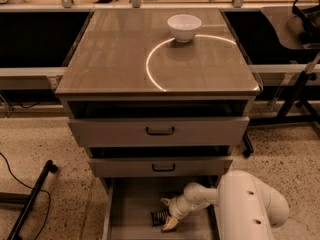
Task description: Pick rxbar chocolate from bottom drawer and place on counter
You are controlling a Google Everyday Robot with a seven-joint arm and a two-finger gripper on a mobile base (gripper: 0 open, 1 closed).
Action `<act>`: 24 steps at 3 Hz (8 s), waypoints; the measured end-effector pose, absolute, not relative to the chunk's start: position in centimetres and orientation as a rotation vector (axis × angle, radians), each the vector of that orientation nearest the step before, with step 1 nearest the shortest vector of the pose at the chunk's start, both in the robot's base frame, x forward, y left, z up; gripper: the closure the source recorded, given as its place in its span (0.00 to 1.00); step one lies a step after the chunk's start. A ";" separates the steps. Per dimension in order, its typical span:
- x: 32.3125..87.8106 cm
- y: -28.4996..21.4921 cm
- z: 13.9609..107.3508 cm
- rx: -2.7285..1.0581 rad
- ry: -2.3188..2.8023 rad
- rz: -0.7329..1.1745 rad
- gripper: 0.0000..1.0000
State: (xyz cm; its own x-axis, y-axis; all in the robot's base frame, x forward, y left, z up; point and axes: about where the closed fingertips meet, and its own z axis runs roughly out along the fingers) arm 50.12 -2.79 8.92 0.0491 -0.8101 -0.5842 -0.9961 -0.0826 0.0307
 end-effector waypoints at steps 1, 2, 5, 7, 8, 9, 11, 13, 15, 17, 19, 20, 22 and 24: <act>49.8 -3.0 9.5 -1.961 1.804 0.658 0.68; 49.8 -3.0 9.9 -1.961 1.803 0.658 0.90; 46.6 -5.9 22.0 -1.972 1.506 0.732 1.00; 45.9 -5.9 24.1 -2.003 1.463 0.721 1.00; 45.3 -6.4 29.4 -2.008 1.423 0.646 1.00; 43.3 -7.1 36.3 -2.024 1.373 0.569 1.00; 43.1 -8.0 42.6 -2.037 1.313 0.498 1.00; 44.0 -10.0 52.3 -2.047 1.263 0.355 1.00; 45.8 -11.9 65.2 -2.020 1.135 0.256 1.00; 46.7 -12.4 68.7 -1.972 1.082 0.284 1.00; 49.8 -13.6 80.9 -1.890 0.949 0.285 1.00; 52.9 -14.2 85.9 -1.839 0.966 0.201 1.00; 55.2 -13.4 87.6 -1.808 0.976 0.204 1.00; 62.6 -11.3 93.0 -1.704 1.074 0.137 1.00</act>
Offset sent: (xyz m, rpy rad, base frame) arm -0.0285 -0.0223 0.0733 0.0778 -0.0849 0.0574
